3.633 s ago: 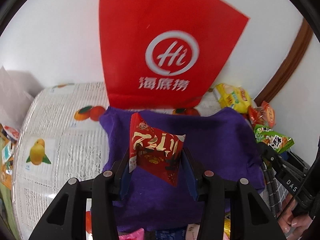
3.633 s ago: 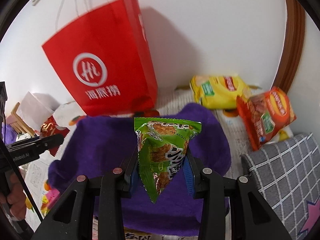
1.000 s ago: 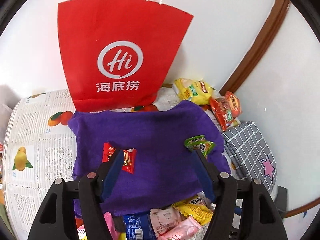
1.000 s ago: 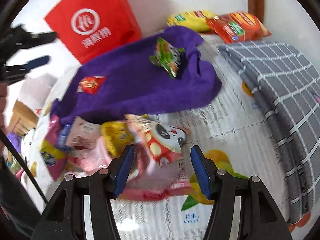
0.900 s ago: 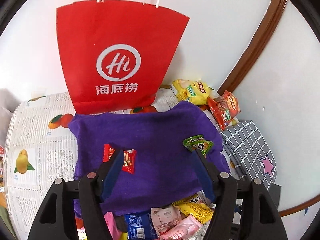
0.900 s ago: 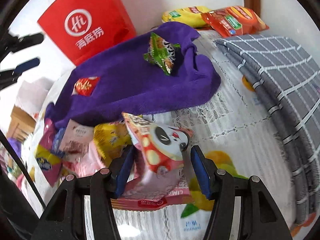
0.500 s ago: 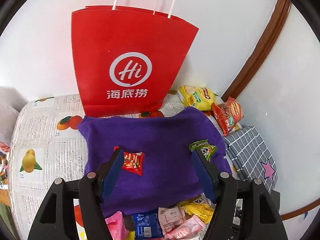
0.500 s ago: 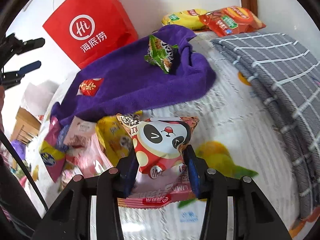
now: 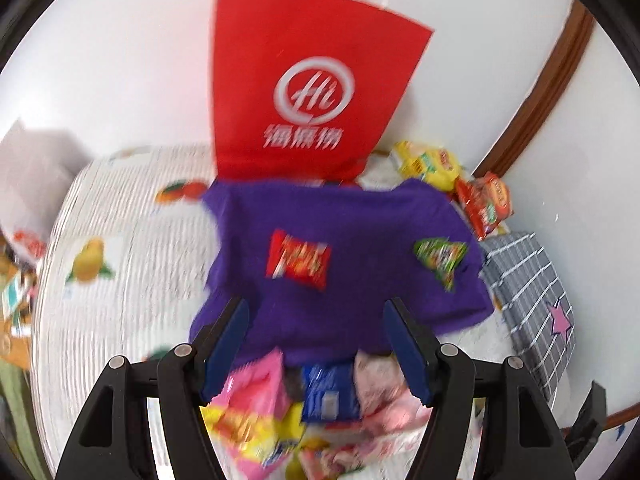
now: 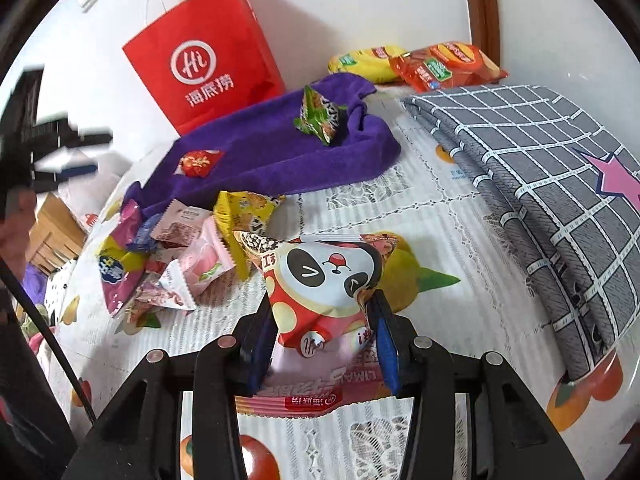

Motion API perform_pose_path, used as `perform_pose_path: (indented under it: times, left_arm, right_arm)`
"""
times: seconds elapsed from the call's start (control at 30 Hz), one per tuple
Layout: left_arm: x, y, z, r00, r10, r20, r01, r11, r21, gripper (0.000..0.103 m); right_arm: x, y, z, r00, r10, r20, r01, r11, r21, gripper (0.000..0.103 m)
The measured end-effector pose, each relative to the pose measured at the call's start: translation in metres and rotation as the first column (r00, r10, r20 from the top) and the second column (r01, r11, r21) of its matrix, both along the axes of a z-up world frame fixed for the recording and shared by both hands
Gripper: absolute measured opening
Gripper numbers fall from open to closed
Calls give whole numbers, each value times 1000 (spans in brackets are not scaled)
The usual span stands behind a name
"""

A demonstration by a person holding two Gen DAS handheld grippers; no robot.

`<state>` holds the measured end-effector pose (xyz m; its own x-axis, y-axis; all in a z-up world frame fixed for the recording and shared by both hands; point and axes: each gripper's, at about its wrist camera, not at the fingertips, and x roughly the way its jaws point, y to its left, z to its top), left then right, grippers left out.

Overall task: Organize snacks
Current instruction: 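Grasp the pink panda packet with the right gripper while the left grasps the pink-yellow bag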

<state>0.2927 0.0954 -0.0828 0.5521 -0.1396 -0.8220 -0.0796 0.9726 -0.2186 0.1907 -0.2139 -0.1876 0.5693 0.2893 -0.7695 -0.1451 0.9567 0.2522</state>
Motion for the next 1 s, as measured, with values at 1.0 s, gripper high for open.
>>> perform_pose_path:
  times: [1.0]
  left_arm:
    - [-56,46,-105,977,142,-158,-169,971,-170,70]
  right_arm:
    - [-43,21,-6,998,-8,-70,3,997,-72,45]
